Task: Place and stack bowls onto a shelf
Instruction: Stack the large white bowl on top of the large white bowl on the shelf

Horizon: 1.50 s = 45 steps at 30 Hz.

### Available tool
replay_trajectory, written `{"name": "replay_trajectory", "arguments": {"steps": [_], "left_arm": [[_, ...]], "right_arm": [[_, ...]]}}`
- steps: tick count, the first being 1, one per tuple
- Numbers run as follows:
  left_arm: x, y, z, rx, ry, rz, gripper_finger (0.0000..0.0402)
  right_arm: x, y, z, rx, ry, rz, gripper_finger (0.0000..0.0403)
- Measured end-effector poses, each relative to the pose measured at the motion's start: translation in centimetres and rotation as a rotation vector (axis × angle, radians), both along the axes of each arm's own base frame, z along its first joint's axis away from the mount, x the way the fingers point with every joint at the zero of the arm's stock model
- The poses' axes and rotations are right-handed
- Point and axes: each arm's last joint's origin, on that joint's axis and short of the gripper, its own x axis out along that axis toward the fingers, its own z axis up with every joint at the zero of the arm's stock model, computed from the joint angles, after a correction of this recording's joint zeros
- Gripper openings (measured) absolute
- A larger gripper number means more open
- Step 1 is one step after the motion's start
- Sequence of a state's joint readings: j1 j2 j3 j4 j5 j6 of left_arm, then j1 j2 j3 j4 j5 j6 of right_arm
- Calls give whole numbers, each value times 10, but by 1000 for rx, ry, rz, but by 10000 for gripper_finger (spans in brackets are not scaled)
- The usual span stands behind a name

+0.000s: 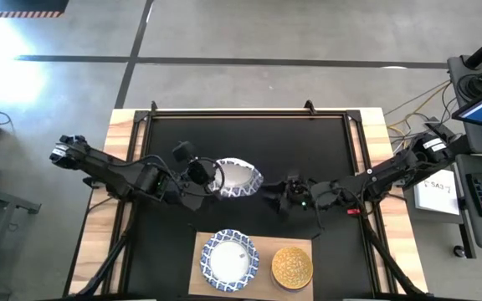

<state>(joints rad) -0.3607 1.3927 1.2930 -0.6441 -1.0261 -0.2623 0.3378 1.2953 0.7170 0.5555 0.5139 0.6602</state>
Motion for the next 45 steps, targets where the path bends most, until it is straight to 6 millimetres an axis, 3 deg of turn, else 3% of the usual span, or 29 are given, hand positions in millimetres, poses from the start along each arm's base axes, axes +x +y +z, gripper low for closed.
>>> {"name": "replay_trajectory", "arguments": {"steps": [4, 11, 17, 26, 38, 45], "left_arm": [[-8, 0, 5, -135, -3, -85, 0], [-32, 7, 12, -277, -9, -74, 0], [-33, -1, 15, -552, 5, -253, 0], [-18, -23, -2, -847, 115, -393, 0], [16, -45, -48, -890, 287, -377, 0], [26, -53, -60, -913, 311, -399, 0]], "right_arm": [[-1, 2, -9, 78, 81, 80, 224], [-8, 4, -29, 168, 299, 175, 223], [-19, -4, -32, 139, 429, 140, 223], [-38, -17, -24, 199, 509, 69, 223], [-40, -17, -23, 210, 521, 93, 223], [-40, -17, -23, 208, 520, 92, 223]]}}
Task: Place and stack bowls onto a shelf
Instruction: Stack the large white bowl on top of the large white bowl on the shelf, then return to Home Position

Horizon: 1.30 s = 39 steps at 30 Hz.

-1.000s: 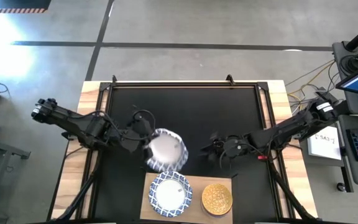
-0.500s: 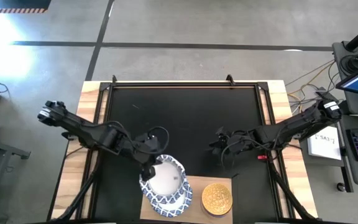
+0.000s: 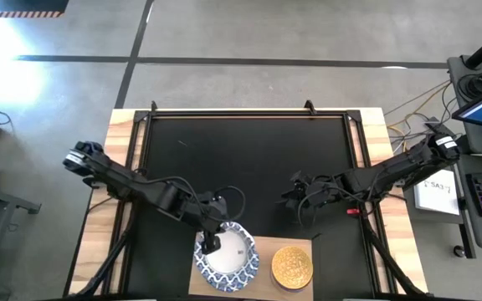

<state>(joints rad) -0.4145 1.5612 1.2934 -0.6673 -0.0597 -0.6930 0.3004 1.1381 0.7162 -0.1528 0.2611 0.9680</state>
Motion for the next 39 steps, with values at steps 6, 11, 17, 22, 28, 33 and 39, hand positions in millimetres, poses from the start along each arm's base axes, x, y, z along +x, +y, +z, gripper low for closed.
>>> {"name": "replay_trajectory", "arguments": {"steps": [6, 11, 17, 22, 28, 33, 39], "left_arm": [[2, -7, -4, -10, -2, -12, 0], [5, -13, -13, -21, 32, -20, 1], [8, -20, -22, -20, 55, -37, 17], [7, -20, -21, -18, 52, -45, 50], [6, -19, -19, 11, 43, -90, 102], [-2, -15, -14, 24, 69, -111, 133], [-10, -10, 3, 28, 15, -86, 144]], "right_arm": [[0, 0, 0, 0, 0, 0, 223], [0, 0, 0, 0, 0, 0, 223], [0, 0, 0, 0, 0, -1, 223], [0, 0, 0, 1, -1, -1, 223], [0, 0, 0, 1, -1, -1, 223], [0, 0, 0, 18, -1, -11, 223], [1, 1, 1, 52, 0, 35, 223]]}}
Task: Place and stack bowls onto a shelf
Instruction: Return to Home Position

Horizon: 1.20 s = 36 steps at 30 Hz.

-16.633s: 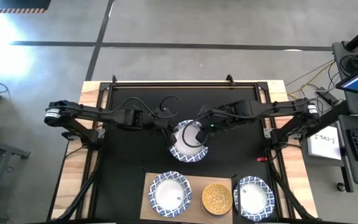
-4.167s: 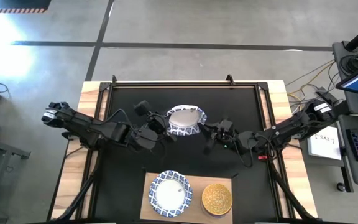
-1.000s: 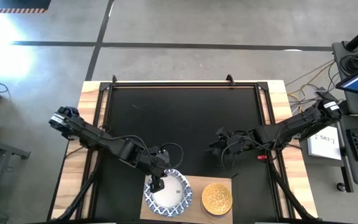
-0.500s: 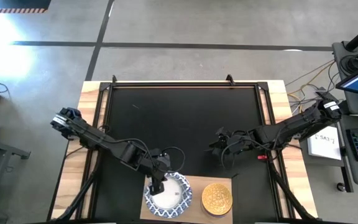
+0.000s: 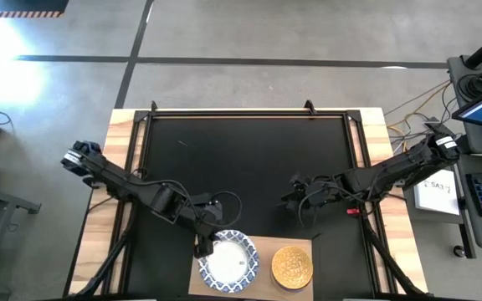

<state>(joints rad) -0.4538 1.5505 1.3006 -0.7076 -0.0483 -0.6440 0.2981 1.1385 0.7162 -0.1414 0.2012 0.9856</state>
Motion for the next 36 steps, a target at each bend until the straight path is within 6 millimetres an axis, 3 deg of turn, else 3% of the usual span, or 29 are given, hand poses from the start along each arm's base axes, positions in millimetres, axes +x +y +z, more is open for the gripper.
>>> {"name": "replay_trajectory", "arguments": {"steps": [7, 12, 17, 25, 30, 36], "left_arm": [[-18, 13, 34, 106, -85, 66, 145], [-37, 26, 59, 148, -162, 125, 145], [-61, 37, 77, 191, -216, 192, 145], [-97, 46, 93, 280, -278, 298, 145], [-114, 46, 98, 314, -306, 322, 145], [-139, 52, 98, 368, -300, 434, 145]], "right_arm": [[2, 0, 4, -48, -22, 70, 223], [9, -1, 26, -97, -73, 100, 223], [8, -10, 53, -165, 29, 130, 223], [3, -28, 81, -280, 111, 146, 223], [-9, -40, 82, -306, 144, 131, 223], [-35, -49, 65, -288, 164, 91, 215]]}}
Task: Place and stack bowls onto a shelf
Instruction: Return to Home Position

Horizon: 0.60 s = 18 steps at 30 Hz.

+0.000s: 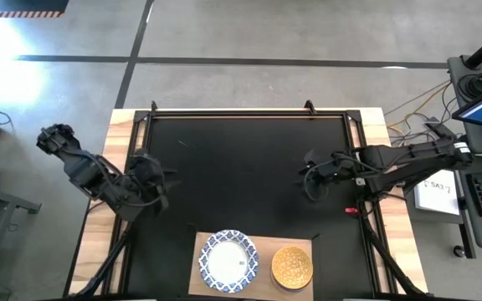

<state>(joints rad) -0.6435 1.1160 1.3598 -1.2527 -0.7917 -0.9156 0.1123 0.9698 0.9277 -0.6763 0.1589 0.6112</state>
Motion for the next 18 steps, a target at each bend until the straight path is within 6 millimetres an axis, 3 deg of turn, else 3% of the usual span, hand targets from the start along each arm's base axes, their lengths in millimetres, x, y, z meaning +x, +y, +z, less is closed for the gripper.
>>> {"name": "replay_trajectory", "arguments": {"steps": [7, 18], "left_arm": [[-16, 9, -8, 64, -18, 86, 145], [-31, 20, -48, -3, -32, 193, 145]], "right_arm": [[-24, -3, -21, 23, -85, -12, 212], [-46, -5, -49, -13, -215, 41, 212]]}}
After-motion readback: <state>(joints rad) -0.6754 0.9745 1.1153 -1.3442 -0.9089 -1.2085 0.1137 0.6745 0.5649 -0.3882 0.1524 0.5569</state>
